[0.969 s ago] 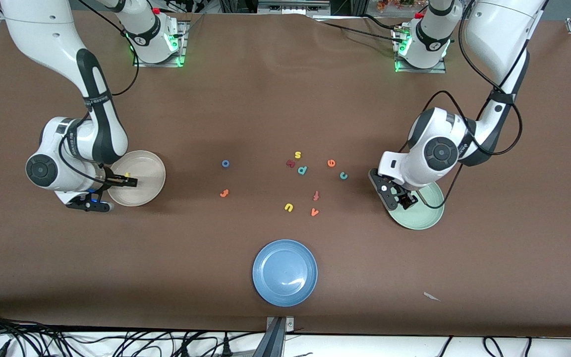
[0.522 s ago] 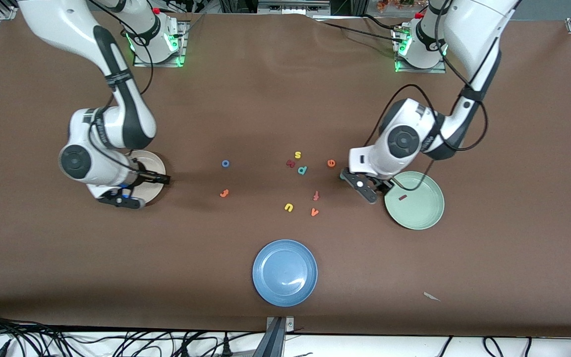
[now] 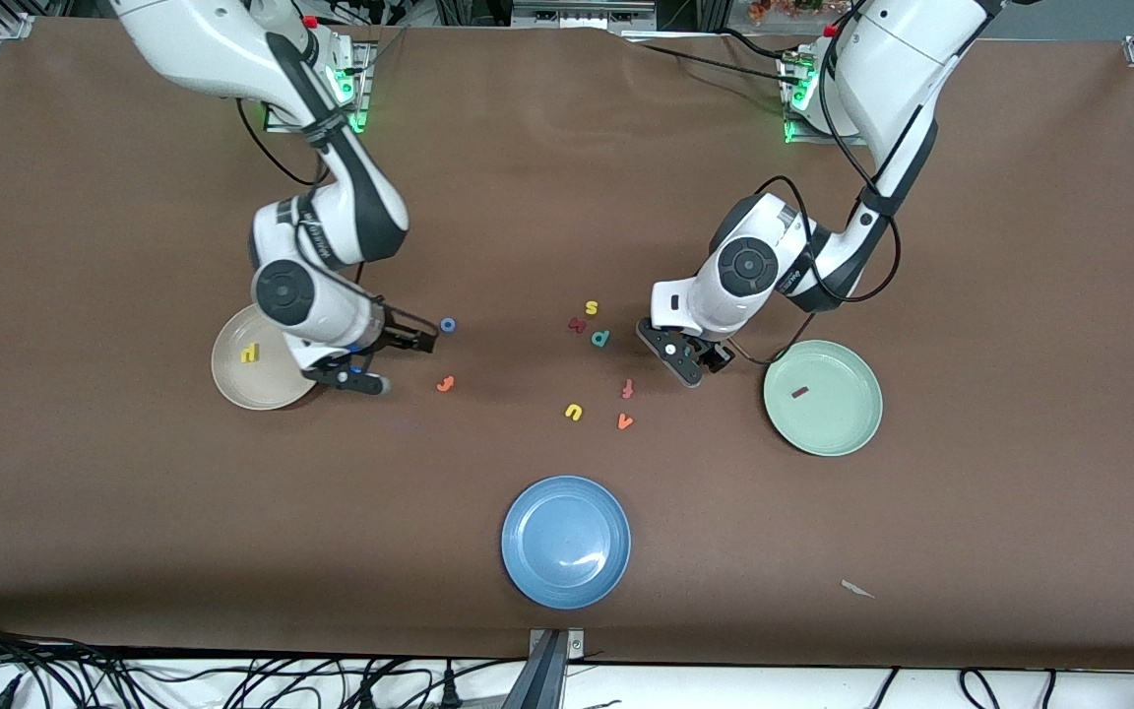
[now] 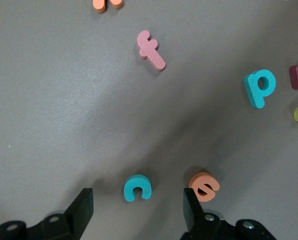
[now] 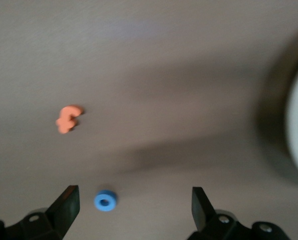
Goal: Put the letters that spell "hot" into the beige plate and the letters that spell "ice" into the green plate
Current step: 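Grasp the teal c with the left gripper, right gripper reaching the blue o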
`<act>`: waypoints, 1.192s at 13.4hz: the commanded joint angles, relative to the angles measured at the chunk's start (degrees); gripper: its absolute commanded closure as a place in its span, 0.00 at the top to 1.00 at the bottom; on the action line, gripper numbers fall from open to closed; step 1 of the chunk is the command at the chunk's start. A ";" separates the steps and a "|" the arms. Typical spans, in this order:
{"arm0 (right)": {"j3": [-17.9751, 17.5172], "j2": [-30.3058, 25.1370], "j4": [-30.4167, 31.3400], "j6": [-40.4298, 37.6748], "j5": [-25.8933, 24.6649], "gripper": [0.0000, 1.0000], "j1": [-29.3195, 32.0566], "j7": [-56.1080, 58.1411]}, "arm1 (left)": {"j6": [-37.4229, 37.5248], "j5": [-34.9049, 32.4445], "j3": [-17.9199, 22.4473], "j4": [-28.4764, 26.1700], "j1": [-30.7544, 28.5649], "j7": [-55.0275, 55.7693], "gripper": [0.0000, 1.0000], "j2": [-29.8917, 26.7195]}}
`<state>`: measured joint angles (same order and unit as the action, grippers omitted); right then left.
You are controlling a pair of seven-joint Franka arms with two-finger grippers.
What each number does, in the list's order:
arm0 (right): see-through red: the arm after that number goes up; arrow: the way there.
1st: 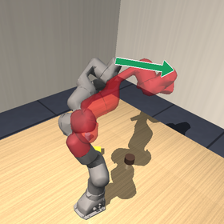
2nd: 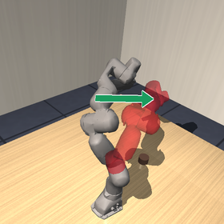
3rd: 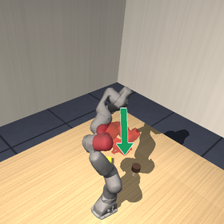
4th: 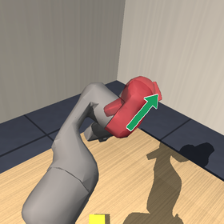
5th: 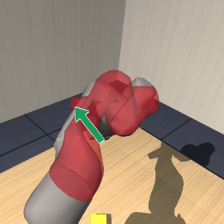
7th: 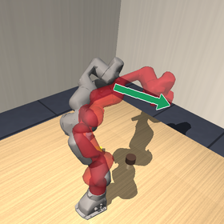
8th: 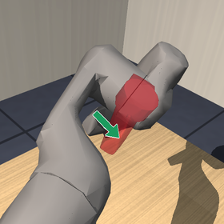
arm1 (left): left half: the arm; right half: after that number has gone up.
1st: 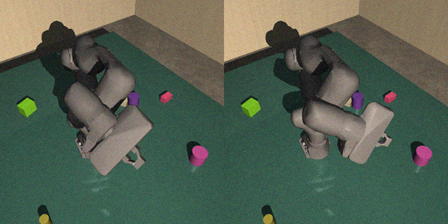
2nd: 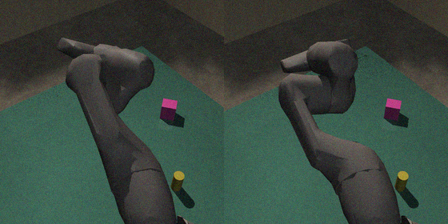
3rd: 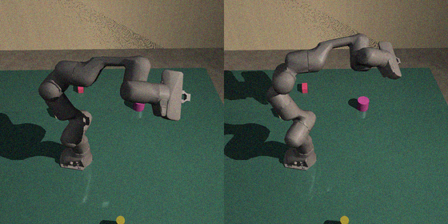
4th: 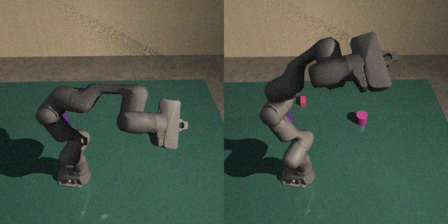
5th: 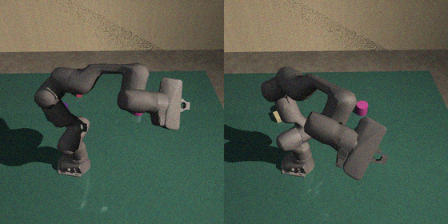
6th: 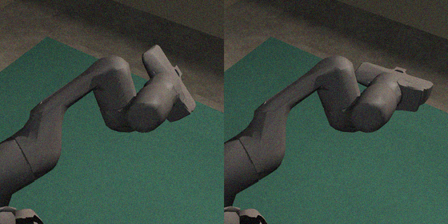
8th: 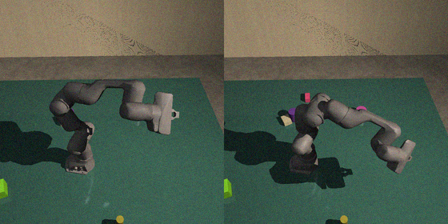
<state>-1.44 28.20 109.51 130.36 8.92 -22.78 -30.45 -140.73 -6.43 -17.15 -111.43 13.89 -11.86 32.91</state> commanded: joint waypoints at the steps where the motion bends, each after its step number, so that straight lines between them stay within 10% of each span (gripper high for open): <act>1: 0.12 1.15 0.53 2.97 0.49 0.95 -2.61 -0.48 | -1.64 -0.85 0.71 -0.45 0.87 1.22 0.79 0.57; 8: 0.12 3.97 1.41 7.63 -0.13 0.86 -5.35 -1.19 | -2.35 -8.86 1.07 -0.45 1.66 8.25 0.61 2.06; 12: 0.21 4.76 1.59 7.90 -0.21 0.69 -6.05 -1.28 | -2.70 -8.86 0.98 -0.19 1.66 8.34 0.23 2.07; 16: 0.21 4.85 2.11 7.90 -0.21 0.60 -6.14 -1.28 | -0.60 -8.86 1.07 0.07 0.44 8.08 0.14 -0.91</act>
<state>-1.46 33.40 110.61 137.30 8.89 -28.34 -31.11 -142.69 -13.57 -16.23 -111.04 14.93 -4.87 34.60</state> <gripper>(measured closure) 0.392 0.731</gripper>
